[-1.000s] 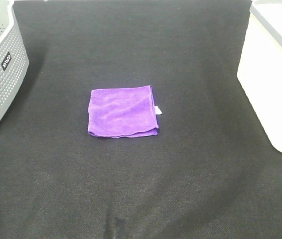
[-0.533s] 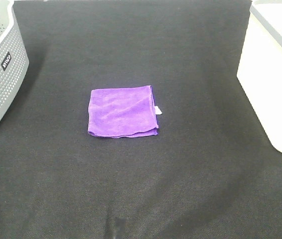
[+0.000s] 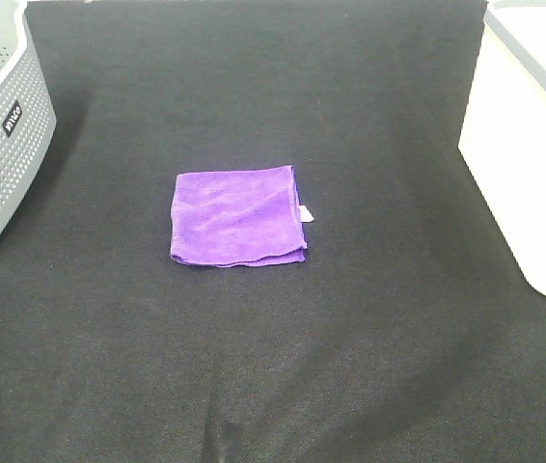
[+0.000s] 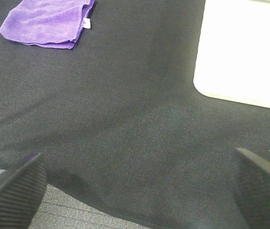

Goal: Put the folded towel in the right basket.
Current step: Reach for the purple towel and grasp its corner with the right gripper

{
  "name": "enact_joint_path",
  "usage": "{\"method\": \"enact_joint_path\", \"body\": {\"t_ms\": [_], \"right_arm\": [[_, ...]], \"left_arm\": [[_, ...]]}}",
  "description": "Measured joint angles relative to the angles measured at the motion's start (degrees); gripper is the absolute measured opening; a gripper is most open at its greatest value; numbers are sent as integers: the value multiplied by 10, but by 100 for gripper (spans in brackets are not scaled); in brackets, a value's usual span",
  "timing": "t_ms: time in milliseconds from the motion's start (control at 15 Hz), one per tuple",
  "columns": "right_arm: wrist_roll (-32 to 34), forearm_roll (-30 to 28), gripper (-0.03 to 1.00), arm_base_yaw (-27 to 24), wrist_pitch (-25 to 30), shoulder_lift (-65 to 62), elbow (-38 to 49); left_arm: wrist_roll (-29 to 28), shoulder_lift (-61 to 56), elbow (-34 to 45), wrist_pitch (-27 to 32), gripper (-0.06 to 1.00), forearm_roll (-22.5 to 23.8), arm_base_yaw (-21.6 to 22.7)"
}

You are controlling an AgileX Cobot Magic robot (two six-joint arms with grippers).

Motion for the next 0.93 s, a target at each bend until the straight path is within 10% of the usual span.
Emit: {"method": "enact_joint_path", "body": {"t_ms": [933], "right_arm": [[26, 3, 98, 0, -19, 0, 8]], "left_arm": [[0, 0, 0, 0, 99, 0, 0]]}}
